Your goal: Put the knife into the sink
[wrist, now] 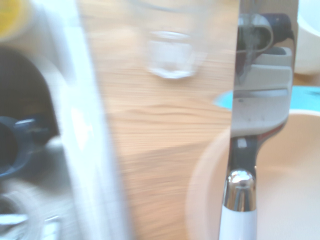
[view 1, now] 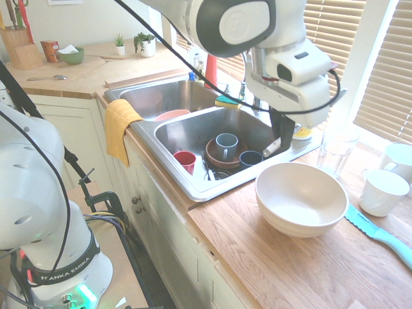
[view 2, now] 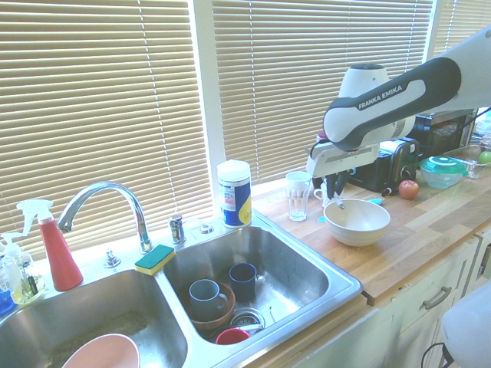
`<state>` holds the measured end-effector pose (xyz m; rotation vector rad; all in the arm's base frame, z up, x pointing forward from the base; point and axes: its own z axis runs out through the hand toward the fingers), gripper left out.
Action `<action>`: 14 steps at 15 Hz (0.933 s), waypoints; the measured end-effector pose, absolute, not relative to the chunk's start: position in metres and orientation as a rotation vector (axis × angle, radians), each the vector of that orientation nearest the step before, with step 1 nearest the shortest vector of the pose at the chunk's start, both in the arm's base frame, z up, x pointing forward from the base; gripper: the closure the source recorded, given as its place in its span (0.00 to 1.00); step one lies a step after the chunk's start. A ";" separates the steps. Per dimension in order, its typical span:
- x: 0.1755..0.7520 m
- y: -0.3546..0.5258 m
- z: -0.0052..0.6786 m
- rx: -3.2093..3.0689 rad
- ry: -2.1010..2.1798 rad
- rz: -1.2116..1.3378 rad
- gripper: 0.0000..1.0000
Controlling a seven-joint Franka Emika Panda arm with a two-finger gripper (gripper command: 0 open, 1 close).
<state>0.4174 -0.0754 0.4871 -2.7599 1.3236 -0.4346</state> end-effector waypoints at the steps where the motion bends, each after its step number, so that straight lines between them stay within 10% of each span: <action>1: 0.419 -0.046 0.490 -2.786 1.266 -0.438 1.00; 14: 0.464 0.143 0.323 -2.884 1.141 -0.247 1.00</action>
